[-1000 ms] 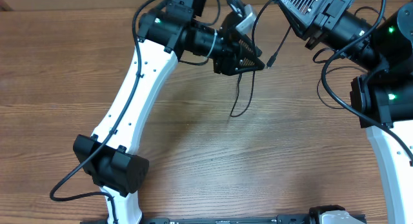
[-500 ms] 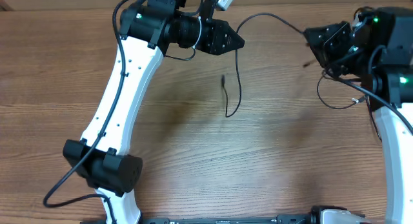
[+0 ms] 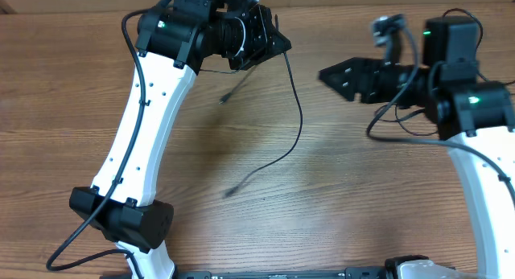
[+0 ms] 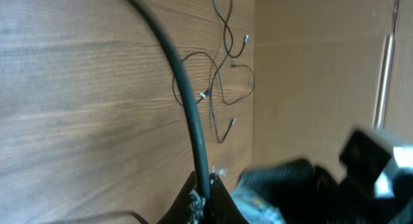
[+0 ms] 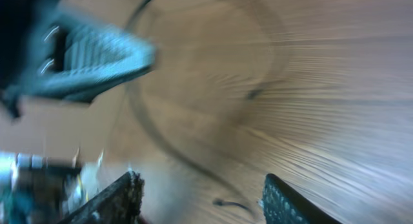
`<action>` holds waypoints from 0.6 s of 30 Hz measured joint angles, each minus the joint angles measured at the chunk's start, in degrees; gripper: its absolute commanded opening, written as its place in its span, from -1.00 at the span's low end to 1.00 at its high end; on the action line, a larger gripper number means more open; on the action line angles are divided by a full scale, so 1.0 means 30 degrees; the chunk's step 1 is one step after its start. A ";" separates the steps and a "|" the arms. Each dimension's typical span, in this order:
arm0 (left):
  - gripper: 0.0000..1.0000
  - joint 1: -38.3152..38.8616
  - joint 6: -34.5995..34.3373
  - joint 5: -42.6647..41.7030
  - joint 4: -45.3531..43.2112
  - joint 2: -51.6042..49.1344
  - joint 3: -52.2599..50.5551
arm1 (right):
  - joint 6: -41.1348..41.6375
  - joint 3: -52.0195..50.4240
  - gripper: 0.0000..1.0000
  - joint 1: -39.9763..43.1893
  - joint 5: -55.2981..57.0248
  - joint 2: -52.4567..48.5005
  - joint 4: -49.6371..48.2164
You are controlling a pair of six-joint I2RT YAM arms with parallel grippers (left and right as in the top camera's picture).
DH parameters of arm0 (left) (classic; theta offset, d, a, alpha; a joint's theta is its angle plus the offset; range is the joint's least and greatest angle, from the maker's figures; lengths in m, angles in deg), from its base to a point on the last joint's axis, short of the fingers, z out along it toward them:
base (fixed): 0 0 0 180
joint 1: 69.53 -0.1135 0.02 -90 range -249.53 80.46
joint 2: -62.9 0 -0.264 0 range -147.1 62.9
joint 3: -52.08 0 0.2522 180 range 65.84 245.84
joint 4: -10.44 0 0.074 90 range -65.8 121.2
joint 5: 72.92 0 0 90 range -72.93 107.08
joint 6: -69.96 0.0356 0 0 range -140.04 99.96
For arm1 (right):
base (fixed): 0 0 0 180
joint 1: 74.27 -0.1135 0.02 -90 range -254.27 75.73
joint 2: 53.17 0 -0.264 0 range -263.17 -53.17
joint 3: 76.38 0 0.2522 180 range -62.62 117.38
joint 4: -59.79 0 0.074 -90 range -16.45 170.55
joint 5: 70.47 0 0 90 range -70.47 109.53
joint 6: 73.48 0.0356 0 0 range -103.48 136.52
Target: Untangle cables
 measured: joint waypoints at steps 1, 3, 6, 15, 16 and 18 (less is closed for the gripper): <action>-0.92 0.0087 -0.0692 0.0131 0.0080 0.0000 0.0000 | -0.0474 0.0000 0.00 -0.0692 -0.0197 0.0000 -0.0175; -0.92 0.0262 -0.1603 0.0182 0.0124 0.0000 0.0000 | -0.1020 0.0000 -0.07 -0.1566 -0.0510 -0.0029 -0.0328; -0.92 0.0503 -0.2514 0.0182 0.0131 0.0000 0.0000 | -0.1435 0.0000 -0.07 -0.2310 -0.0663 -0.0313 -0.0444; -0.92 0.0590 -0.4233 -0.0299 0.1042 0.0000 0.0007 | -0.2441 0.0000 -0.21 -0.3293 -0.0022 -0.1217 -0.2215; -0.92 0.0590 -0.4291 -0.0474 0.1217 0.0000 0.0007 | -0.2463 0.0000 -0.26 -0.3293 0.0393 -0.1326 -0.2310; -0.92 0.0590 -0.4408 -0.0743 0.1494 0.0000 0.0007 | -0.2514 0.0000 -0.53 -0.3293 0.1056 -0.1537 -0.2448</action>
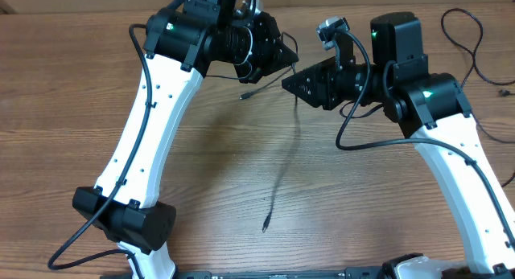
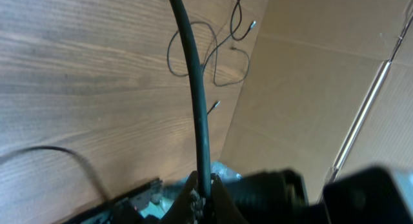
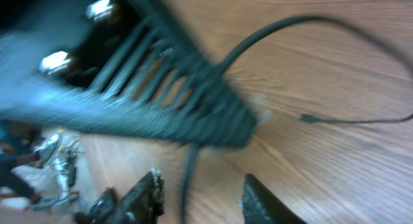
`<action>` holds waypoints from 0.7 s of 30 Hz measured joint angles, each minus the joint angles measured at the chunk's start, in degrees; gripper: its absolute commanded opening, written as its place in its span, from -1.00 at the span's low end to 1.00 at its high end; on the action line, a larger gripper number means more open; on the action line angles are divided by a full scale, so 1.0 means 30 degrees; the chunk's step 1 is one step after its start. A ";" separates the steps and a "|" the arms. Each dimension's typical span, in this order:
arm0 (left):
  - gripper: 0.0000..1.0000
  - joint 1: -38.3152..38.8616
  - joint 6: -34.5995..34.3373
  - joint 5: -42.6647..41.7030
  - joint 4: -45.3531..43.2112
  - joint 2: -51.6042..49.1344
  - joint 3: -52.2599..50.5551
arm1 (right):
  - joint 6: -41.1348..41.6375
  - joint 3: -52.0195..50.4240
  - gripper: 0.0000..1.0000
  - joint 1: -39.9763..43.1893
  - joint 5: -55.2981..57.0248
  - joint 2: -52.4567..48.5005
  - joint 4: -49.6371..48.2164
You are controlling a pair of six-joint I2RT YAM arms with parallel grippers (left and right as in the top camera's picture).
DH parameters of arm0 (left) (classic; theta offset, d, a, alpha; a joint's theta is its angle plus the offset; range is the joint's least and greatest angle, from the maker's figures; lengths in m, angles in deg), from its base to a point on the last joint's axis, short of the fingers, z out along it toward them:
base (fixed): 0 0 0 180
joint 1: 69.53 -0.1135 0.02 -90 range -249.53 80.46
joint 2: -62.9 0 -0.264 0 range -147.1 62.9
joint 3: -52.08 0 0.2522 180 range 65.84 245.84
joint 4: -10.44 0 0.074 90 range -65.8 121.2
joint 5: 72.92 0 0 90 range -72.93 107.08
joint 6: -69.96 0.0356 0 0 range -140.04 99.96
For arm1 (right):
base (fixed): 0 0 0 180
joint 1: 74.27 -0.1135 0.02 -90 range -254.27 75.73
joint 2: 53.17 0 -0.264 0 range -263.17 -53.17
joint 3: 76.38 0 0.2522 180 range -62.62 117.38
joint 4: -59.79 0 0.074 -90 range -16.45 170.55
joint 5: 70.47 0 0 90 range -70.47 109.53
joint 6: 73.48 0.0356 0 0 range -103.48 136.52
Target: Untangle cables
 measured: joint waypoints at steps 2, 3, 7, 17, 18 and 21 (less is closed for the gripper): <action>-0.92 0.0007 -0.0095 -0.0102 0.0109 0.0000 0.0000 | -0.0124 0.0000 -0.92 0.0000 0.0459 -0.0182 -0.0372; -0.92 0.0007 -0.0102 -0.0109 0.0087 0.0000 0.0000 | -0.0117 0.0000 -0.93 -0.0007 0.0517 -0.0189 -0.0510; -0.90 0.0000 -0.0160 -0.0087 0.0051 0.0000 0.0000 | 0.0357 0.0000 -0.93 -0.0124 0.0539 -0.0182 -0.1188; -0.37 -0.0415 0.5974 0.1639 -0.1676 0.0000 0.0029 | 0.6943 0.0029 -0.93 0.4707 0.2914 -0.0175 -0.2171; -0.35 -0.0641 0.6564 0.1348 -0.2106 0.0000 0.0029 | 0.7359 0.0117 -0.93 0.5457 0.2936 -0.0182 -0.2142; -0.33 -0.1078 0.7643 0.1035 -0.2375 0.0000 0.0029 | 0.8029 0.1056 -0.93 0.7176 0.2973 -0.0182 -0.1639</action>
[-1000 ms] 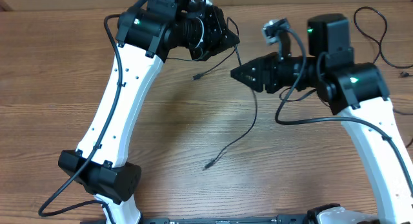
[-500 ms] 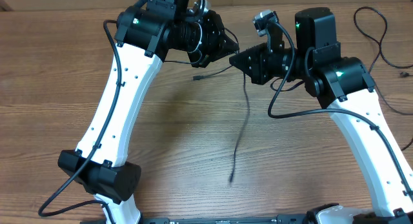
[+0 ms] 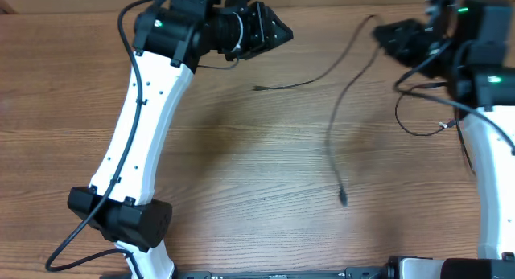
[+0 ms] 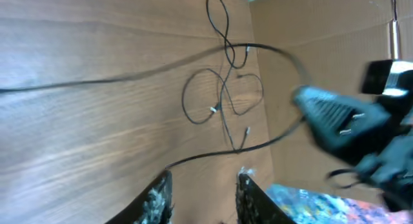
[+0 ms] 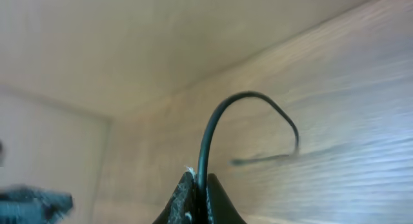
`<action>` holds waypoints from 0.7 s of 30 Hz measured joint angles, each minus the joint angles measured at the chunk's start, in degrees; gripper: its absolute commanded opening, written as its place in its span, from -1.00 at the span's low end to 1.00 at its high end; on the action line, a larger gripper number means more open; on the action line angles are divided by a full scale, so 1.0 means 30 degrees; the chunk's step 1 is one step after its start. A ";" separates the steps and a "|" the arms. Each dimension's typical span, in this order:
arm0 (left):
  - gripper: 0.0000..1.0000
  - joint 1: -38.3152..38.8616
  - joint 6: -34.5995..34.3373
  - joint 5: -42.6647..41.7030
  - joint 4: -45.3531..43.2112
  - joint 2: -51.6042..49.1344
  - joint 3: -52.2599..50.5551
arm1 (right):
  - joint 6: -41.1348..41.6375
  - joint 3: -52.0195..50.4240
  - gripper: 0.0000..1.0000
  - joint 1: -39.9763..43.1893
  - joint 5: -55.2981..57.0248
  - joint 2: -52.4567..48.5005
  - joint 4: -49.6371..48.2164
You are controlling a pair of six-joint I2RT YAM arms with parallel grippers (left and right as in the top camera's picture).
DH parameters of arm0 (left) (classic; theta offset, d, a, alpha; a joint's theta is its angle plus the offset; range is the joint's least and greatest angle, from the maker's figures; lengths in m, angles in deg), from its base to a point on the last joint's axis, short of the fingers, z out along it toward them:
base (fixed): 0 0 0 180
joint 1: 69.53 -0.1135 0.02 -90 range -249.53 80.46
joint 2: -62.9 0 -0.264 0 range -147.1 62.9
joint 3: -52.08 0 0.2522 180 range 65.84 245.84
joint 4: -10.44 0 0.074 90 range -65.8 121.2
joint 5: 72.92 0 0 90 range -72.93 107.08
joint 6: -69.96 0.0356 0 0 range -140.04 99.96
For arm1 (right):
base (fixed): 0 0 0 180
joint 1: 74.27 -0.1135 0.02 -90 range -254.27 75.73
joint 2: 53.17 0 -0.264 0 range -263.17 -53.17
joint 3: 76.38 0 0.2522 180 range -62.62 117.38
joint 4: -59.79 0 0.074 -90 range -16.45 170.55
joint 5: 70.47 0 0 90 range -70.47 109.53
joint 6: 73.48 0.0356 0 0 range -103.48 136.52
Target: Untangle cables
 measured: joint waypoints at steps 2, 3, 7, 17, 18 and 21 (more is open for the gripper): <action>-0.31 -0.0270 0.0750 -0.0131 0.0007 0.0000 0.0000 | 0.0291 0.1625 -0.93 0.1297 -0.0007 0.0000 0.0546; -0.31 -0.0350 0.0918 -0.0153 0.0007 0.0000 0.0000 | 0.0386 0.2470 -0.93 0.1894 -0.0029 0.0000 0.0750; -0.20 -0.0401 0.1355 -0.0189 -0.0066 0.0000 0.0000 | 0.0823 0.5727 -0.93 0.4801 -0.0044 0.0131 0.1348; -0.08 -0.0306 0.1719 -0.0189 0.0000 0.0000 0.0000 | 0.1698 0.7060 -0.93 1.0688 0.1144 -0.0262 0.1574; -0.07 -0.0262 0.1727 -0.0189 0.0015 0.0000 0.0000 | 0.1800 0.7060 -0.93 1.0958 0.1472 -0.0576 0.1457; -0.07 -0.0131 0.1727 -0.0189 0.0204 0.0000 0.0000 | 0.2084 0.7074 -0.35 1.1293 0.2484 -0.1880 0.1348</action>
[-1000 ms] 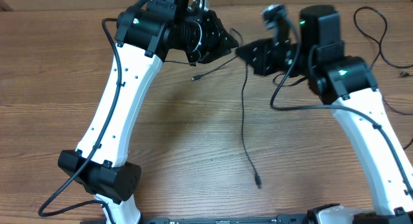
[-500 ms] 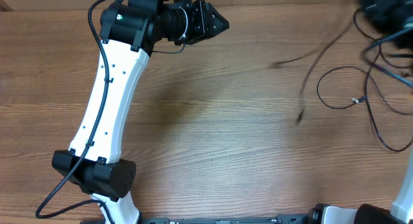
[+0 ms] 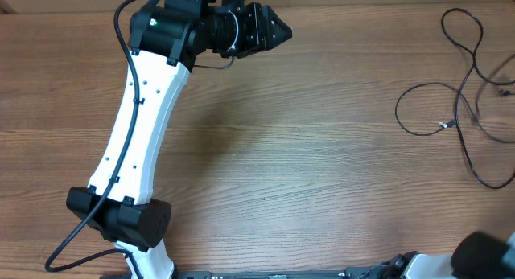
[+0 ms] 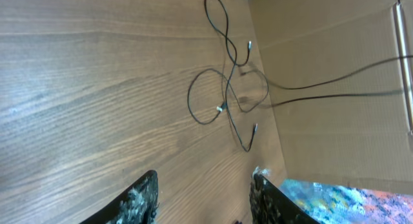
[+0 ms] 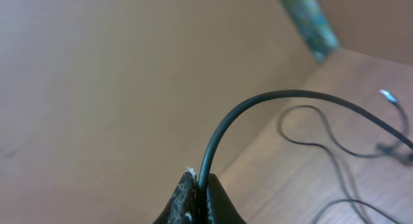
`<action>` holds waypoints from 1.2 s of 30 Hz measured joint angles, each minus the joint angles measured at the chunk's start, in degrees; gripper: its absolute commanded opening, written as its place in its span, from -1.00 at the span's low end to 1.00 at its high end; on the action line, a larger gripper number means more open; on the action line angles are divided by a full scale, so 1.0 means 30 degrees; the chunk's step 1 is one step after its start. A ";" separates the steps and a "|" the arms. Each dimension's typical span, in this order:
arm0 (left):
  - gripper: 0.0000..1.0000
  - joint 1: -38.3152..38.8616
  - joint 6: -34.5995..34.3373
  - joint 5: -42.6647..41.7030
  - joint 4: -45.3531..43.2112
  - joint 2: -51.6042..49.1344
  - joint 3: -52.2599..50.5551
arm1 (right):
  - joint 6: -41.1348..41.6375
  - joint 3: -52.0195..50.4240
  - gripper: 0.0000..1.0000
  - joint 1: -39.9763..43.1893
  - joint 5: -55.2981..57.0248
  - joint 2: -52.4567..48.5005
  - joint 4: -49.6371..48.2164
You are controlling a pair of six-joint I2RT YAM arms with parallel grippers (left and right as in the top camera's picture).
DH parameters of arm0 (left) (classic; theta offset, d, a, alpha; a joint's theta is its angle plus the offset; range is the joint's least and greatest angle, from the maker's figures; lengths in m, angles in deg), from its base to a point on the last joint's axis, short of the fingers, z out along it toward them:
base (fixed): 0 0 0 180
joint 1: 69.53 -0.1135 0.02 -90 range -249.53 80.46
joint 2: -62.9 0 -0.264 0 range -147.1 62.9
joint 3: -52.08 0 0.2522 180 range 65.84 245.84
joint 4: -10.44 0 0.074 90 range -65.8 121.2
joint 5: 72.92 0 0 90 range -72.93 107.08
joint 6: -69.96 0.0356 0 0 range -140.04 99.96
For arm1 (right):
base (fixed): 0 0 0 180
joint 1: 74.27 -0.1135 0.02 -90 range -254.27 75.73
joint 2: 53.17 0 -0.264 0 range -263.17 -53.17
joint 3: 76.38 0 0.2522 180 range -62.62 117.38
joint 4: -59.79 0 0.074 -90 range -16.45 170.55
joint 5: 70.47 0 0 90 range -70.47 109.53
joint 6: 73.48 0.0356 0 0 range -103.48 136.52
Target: Untangle cables
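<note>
A tangle of thin black cables [image 3: 459, 110] lies at the table's right edge, and shows in the left wrist view as loops [image 4: 226, 88] with small metal plugs. My left gripper [image 3: 282, 31] hovers at the far middle of the table; its fingers [image 4: 139, 198] stand wide apart and open, with nothing between them [image 4: 204, 175]. My right gripper [image 5: 199, 179] is shut on one black cable [image 5: 277, 95], which arcs away to the right above more cable loops [image 5: 322, 140]. The right gripper itself is outside the overhead view.
A cardboard wall [image 4: 335, 43] borders the table beyond the tangle; two thin dark lines [image 4: 335, 88] cross it. A colourful patch [image 4: 322, 201] lies past the table's edge. Part of the right arm [image 3: 483, 259] shows at the bottom right. The left arm [image 3: 145, 110] spans the table's left.
My right gripper, then at the top right of the overhead view, is now out of that view, still shut on the cable. That cable no longer lies across the table's middle. The left jaws stand slightly wider.
First my left gripper was shut on a black cable while the right one was open nearby. Then the open right jaws were beside the left gripper at the cable. After that the left was open and the right held the cable far right, now beyond the overhead view.
</note>
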 measured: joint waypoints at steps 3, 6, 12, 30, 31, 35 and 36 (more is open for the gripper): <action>-0.07 0.0000 -0.0007 0.0153 0.0525 0.0000 0.0000 | 0.0219 0.0000 1.00 -0.0022 0.0488 -0.1770 0.0474; -0.03 -0.0007 0.0000 0.0481 0.0918 0.0000 0.0000 | 0.0262 -0.0015 1.00 -0.0022 0.0721 -0.3140 0.1435; 0.15 -0.0007 0.0058 0.1202 0.1472 0.0000 0.0000 | 0.0284 -0.0022 1.00 -0.0051 -0.0940 -0.3045 0.2120; 0.99 -0.0007 0.0291 0.9894 0.3322 0.0000 0.0000 | -0.6120 0.0488 1.00 -0.9581 -0.2543 0.2237 0.7293; 0.99 -0.0007 0.0284 1.0171 0.3322 0.0000 0.0000 | -0.6499 0.0488 1.00 -1.0404 -0.2040 0.2455 0.7817; 0.99 -0.0007 0.0291 1.0579 0.3322 0.0000 0.0000 | -0.8014 0.0517 1.00 -1.2633 -0.0911 0.2696 0.9836; 0.99 -0.0007 0.0291 1.0652 0.3322 0.0000 0.0000 | -0.8364 0.0517 1.00 -1.3056 -0.0663 0.2718 1.0331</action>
